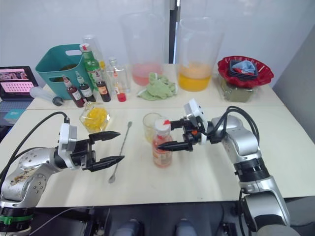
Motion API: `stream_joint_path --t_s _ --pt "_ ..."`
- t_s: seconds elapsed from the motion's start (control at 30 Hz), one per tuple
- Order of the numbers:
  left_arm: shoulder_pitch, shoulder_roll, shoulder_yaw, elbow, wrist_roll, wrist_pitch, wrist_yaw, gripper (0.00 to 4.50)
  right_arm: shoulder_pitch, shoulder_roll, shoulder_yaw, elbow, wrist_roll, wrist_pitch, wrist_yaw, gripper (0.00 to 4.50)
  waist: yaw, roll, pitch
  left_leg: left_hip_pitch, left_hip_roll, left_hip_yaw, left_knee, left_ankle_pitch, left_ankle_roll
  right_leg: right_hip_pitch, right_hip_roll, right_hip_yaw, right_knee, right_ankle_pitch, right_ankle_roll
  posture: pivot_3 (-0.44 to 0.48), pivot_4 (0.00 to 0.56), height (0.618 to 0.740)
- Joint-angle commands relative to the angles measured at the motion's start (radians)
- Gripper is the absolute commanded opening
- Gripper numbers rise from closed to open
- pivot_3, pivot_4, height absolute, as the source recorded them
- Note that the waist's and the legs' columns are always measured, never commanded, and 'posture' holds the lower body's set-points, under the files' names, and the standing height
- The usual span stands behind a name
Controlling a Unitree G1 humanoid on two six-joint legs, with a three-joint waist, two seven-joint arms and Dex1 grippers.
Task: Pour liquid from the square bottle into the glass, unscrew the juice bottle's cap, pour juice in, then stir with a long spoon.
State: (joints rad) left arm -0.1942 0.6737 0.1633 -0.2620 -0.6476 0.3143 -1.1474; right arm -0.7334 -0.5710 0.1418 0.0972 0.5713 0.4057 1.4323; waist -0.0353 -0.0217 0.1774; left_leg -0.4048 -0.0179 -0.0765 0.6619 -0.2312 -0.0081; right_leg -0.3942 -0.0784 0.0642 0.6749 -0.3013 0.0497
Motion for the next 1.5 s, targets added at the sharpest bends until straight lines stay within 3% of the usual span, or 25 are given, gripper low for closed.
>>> stream_joint_path --t_s 0.03,0.13,0.27,0.43,0.6,0.8,1.0,1.07,1.13,1.3,1.4,1.5 --pt "-0.006 0.005 0.010 -0.025 -0.009 -0.009 0.004 4.50 -0.003 -0.015 -0.044 -0.040 0.023 0.018 0.002 1.93 0.000 0.000 0.000 0.000 0.000 0.000 0.000 0.000 0.000 0.000 0.000 0.000 0.000 0.000 0.000 0.000 0.150 0.740" --pt "-0.015 -0.002 -0.001 -0.019 -0.008 -0.011 0.002 4.50 0.022 -0.032 -0.063 -0.079 0.032 0.033 -0.016 1.34 0.002 0.000 0.000 -0.001 0.000 0.000 0.000 0.000 0.000 -0.001 0.000 0.000 0.000 0.000 0.000 0.000 0.150 0.740" --pt "-0.040 -0.012 -0.024 0.013 -0.003 -0.021 -0.020 4.50 0.082 -0.045 -0.117 -0.211 0.066 0.085 -0.110 1.34 0.015 0.000 0.000 -0.002 -0.001 0.000 0.000 0.000 0.000 -0.002 -0.001 0.000 0.000 0.000 0.000 0.000 0.150 0.740" --pt "-0.106 -0.040 -0.076 0.089 0.010 -0.033 -0.064 4.50 0.214 -0.022 -0.215 -0.521 0.114 0.227 -0.439 1.34 0.023 0.000 0.000 -0.003 -0.001 0.000 0.000 0.000 0.000 -0.004 0.000 0.001 0.003 0.000 0.000 0.000 0.150 0.740" --pt "-0.165 -0.059 -0.106 0.158 0.024 -0.049 -0.115 4.50 0.322 0.049 -0.262 -0.727 0.099 0.312 -0.745 1.34 0.020 0.000 0.000 -0.006 -0.001 0.001 0.000 0.001 -0.002 -0.009 0.000 0.002 0.005 0.000 0.000 0.000 0.150 0.740" --pt "-0.233 -0.080 -0.133 0.233 0.035 -0.060 -0.159 4.50 0.434 0.123 -0.200 -0.909 0.050 0.414 -1.026 1.34 0.017 0.000 0.000 -0.007 -0.002 0.001 0.000 0.001 -0.002 -0.010 0.000 0.002 0.006 0.000 0.000 0.000 0.150 0.740" --pt "-0.257 -0.080 -0.138 0.269 0.049 -0.069 -0.189 4.50 0.475 0.196 -0.107 -0.934 0.008 0.443 -1.156 1.30 0.007 0.000 0.000 -0.006 -0.002 0.001 0.000 0.002 -0.002 -0.009 0.002 0.002 0.006 0.000 0.000 0.000 0.150 0.740" --pt "-0.263 -0.080 -0.136 0.279 0.054 -0.070 -0.195 4.50 0.483 0.203 -0.106 -0.936 0.015 0.453 -1.170 1.30 0.004 -0.001 0.000 -0.005 -0.002 0.001 0.000 0.002 -0.002 -0.009 0.002 0.002 0.006 0.000 0.000 0.000 0.150 0.740" --pt "-0.259 -0.080 -0.134 0.278 0.057 -0.073 -0.198 4.50 0.484 0.185 -0.127 -0.936 0.053 0.461 -1.138 2.33 0.001 -0.001 0.000 -0.005 -0.002 0.001 0.000 0.002 -0.002 -0.008 0.002 0.002 0.006 0.000 0.000 0.000 0.150 0.740" --pt "-0.237 -0.077 -0.117 0.245 0.051 -0.062 -0.173 4.50 0.476 0.020 -0.259 -0.872 0.134 0.426 -0.952 4.00 -0.001 -0.001 0.000 -0.003 -0.002 0.001 0.000 0.002 -0.002 -0.006 0.001 0.002 0.005 0.000 0.000 0.000 0.150 0.740" --pt "-0.213 -0.073 -0.107 0.219 0.051 -0.064 -0.156 4.50 0.462 -0.084 -0.282 -0.814 0.177 0.387 -0.785 4.00 -0.002 -0.001 0.000 0.000 -0.002 0.001 0.000 0.002 -0.001 -0.001 0.002 0.001 0.003 0.000 0.000 0.000 0.150 0.740" --pt "-0.182 -0.065 -0.095 0.187 0.049 -0.058 -0.135 4.50 0.421 -0.140 -0.215 -0.723 0.118 0.315 -0.674 4.00 -0.009 -0.001 0.000 0.001 0.000 0.000 0.000 0.002 -0.001 0.001 0.003 0.000 0.001 0.000 0.000 0.000 0.150 0.740"
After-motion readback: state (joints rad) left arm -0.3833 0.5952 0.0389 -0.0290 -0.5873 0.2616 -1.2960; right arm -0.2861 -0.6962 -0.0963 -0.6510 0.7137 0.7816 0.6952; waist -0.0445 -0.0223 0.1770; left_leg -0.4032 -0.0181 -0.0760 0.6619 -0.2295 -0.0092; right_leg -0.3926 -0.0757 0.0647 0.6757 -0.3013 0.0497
